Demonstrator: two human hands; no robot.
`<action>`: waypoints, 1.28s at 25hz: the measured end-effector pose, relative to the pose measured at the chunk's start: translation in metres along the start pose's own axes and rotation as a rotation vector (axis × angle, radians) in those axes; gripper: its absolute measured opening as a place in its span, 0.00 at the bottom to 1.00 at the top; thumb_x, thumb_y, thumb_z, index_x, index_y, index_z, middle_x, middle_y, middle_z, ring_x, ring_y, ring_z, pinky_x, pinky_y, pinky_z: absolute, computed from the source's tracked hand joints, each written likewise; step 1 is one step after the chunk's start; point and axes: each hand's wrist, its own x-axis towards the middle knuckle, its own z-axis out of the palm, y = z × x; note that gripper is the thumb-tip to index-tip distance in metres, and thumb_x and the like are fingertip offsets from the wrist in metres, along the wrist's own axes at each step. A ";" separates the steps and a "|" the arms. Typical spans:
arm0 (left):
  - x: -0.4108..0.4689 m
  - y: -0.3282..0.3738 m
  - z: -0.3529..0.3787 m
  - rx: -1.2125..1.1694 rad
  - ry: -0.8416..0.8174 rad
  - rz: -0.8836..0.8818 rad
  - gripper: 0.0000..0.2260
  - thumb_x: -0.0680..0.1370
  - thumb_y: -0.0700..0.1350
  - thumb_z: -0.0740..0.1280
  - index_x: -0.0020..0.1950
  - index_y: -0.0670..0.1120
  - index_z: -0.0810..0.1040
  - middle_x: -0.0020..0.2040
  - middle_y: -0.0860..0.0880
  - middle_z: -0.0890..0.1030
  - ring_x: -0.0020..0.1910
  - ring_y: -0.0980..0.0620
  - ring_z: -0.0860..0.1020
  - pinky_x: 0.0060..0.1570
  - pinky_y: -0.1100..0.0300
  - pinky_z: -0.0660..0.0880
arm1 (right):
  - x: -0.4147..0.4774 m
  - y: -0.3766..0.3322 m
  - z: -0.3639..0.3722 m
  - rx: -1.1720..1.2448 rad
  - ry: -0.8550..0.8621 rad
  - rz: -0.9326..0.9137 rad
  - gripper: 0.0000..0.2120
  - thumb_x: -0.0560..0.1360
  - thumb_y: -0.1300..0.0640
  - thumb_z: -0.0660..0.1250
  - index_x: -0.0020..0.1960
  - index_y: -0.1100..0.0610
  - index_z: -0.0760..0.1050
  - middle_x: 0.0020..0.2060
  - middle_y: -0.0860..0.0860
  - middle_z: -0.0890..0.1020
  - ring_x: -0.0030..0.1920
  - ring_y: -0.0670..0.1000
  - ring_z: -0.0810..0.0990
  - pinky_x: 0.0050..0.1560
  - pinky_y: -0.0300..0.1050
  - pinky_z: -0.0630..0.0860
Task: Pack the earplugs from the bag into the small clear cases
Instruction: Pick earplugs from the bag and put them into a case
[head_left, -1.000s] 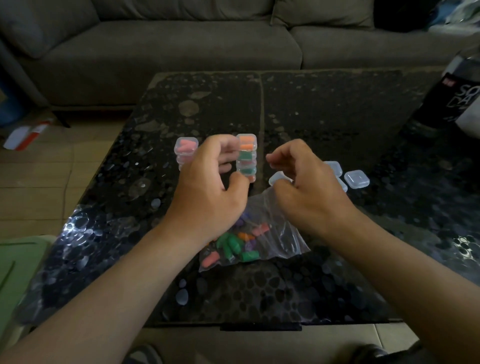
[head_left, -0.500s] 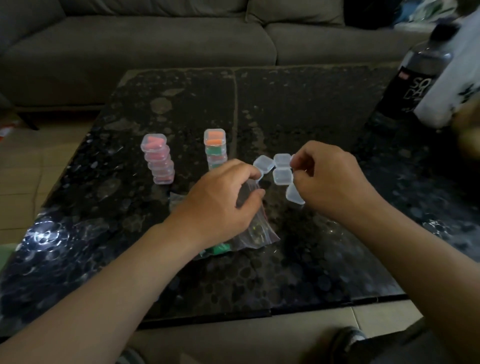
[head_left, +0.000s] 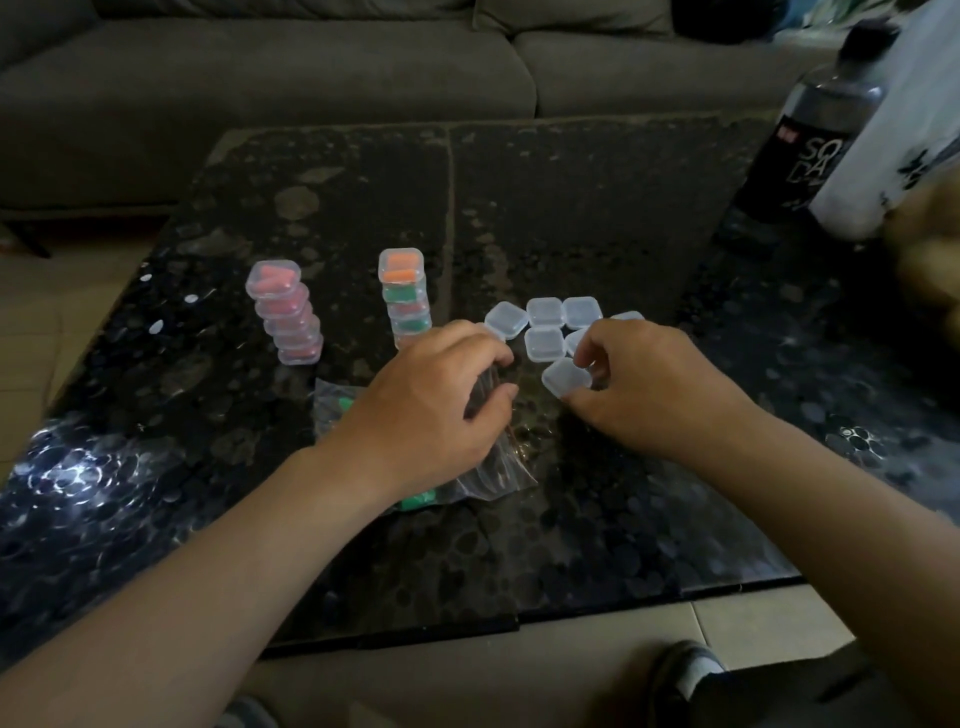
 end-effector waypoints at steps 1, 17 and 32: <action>0.000 0.000 0.000 0.001 -0.008 -0.005 0.12 0.80 0.46 0.70 0.62 0.43 0.81 0.57 0.49 0.81 0.56 0.52 0.79 0.55 0.57 0.78 | -0.001 -0.001 0.001 -0.005 0.001 -0.009 0.14 0.76 0.47 0.72 0.58 0.50 0.76 0.48 0.46 0.78 0.48 0.47 0.78 0.47 0.41 0.75; -0.004 0.005 -0.024 -0.358 0.158 -0.211 0.05 0.81 0.45 0.69 0.53 0.53 0.85 0.46 0.58 0.85 0.48 0.61 0.83 0.48 0.66 0.79 | -0.008 -0.019 0.006 0.432 0.215 -0.324 0.15 0.72 0.50 0.75 0.58 0.46 0.78 0.48 0.41 0.78 0.44 0.41 0.79 0.43 0.35 0.79; -0.007 0.008 -0.031 -0.792 0.210 -0.301 0.09 0.75 0.31 0.75 0.46 0.45 0.85 0.48 0.49 0.88 0.49 0.52 0.87 0.52 0.55 0.83 | -0.009 -0.039 0.008 0.917 0.074 -0.225 0.06 0.74 0.57 0.76 0.49 0.53 0.80 0.45 0.53 0.85 0.47 0.52 0.86 0.49 0.57 0.84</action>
